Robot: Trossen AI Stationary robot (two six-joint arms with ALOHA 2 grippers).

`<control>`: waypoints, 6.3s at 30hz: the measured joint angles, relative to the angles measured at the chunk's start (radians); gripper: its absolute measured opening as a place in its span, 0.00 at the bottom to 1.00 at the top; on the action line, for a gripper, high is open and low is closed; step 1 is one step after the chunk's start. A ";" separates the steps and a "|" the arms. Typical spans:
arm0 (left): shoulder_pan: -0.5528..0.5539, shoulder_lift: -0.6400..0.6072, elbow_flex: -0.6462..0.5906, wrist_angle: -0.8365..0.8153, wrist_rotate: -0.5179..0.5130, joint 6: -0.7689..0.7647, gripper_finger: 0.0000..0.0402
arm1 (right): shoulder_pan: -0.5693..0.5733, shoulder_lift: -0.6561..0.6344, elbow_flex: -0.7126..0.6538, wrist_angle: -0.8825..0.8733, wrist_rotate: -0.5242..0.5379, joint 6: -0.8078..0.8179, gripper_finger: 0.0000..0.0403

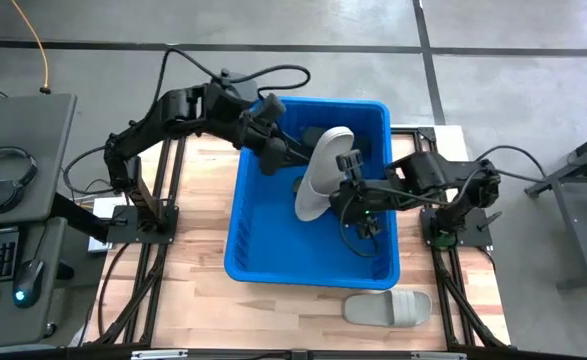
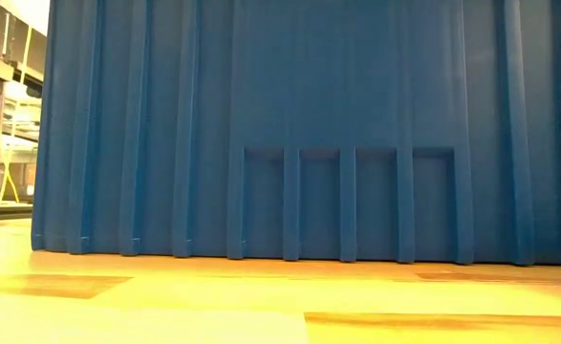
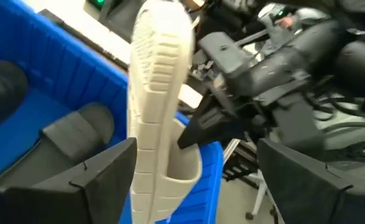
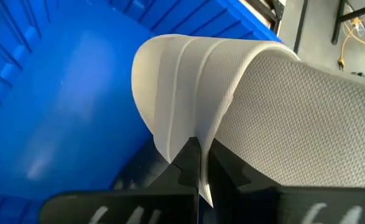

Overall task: Pick and place slides into bin
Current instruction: Put the gray slipper into the blue bin

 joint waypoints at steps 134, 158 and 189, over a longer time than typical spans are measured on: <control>-0.092 -0.216 0.000 0.820 -0.015 0.534 0.13 | -0.084 -0.181 0.024 1.220 -0.319 0.209 0.68; -0.091 -0.181 0.000 0.834 0.019 0.579 0.13 | -0.111 -0.153 0.024 1.242 -0.286 0.208 0.18; -0.090 -0.364 0.000 0.255 -0.470 0.623 0.52 | -0.034 -0.352 0.027 0.602 0.194 0.464 0.01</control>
